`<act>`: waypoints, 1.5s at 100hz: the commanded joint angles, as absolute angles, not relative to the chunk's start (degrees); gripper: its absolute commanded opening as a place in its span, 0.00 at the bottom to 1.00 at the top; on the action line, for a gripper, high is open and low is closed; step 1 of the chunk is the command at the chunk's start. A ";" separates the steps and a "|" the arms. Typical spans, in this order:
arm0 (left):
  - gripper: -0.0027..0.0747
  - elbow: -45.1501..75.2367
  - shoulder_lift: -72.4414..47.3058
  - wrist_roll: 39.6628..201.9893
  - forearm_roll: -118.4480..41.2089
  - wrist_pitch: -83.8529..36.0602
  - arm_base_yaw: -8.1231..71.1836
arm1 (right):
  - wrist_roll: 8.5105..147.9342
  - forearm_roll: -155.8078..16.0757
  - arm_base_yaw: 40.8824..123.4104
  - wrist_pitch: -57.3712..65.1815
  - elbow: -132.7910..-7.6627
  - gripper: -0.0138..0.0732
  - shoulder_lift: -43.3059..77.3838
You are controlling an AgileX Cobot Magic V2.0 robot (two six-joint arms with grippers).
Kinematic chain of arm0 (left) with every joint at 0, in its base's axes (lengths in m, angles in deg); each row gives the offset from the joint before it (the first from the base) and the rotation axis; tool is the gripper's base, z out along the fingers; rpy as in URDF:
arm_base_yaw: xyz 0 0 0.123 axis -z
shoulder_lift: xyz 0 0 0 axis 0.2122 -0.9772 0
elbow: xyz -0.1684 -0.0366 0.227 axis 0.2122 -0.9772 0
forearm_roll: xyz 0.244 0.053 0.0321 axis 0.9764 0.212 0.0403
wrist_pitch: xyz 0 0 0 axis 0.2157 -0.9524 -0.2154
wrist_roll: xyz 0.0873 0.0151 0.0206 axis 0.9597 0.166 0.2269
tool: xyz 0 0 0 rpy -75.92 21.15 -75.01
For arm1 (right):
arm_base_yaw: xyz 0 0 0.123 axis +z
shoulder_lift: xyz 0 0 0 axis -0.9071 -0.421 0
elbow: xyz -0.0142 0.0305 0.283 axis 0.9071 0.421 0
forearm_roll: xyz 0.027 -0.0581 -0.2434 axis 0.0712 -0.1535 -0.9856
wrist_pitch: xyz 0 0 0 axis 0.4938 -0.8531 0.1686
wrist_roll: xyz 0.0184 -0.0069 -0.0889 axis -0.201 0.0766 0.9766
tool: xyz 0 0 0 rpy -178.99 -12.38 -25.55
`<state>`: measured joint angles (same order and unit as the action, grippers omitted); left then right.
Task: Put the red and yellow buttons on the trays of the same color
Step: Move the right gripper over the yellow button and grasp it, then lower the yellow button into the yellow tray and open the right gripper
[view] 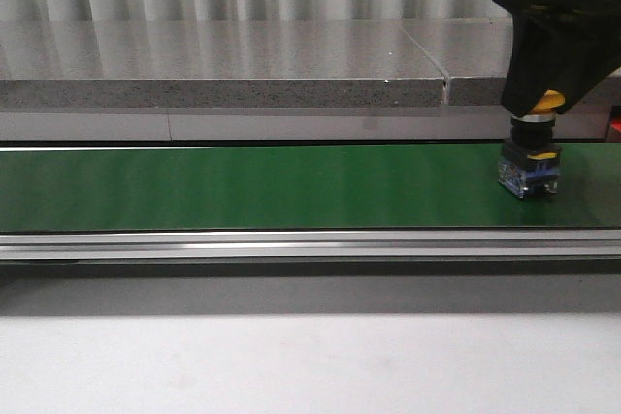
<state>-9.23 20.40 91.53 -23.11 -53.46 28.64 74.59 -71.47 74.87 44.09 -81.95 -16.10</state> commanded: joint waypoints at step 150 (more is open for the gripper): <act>0.01 -7.66 20.21 91.45 -24.19 -49.36 29.11 | 52.40 -76.19 24.40 41.48 -74.08 0.38 0.93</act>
<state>-9.23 20.40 91.53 -23.11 -53.46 28.64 52.53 -74.77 26.19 44.23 -73.34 -1.16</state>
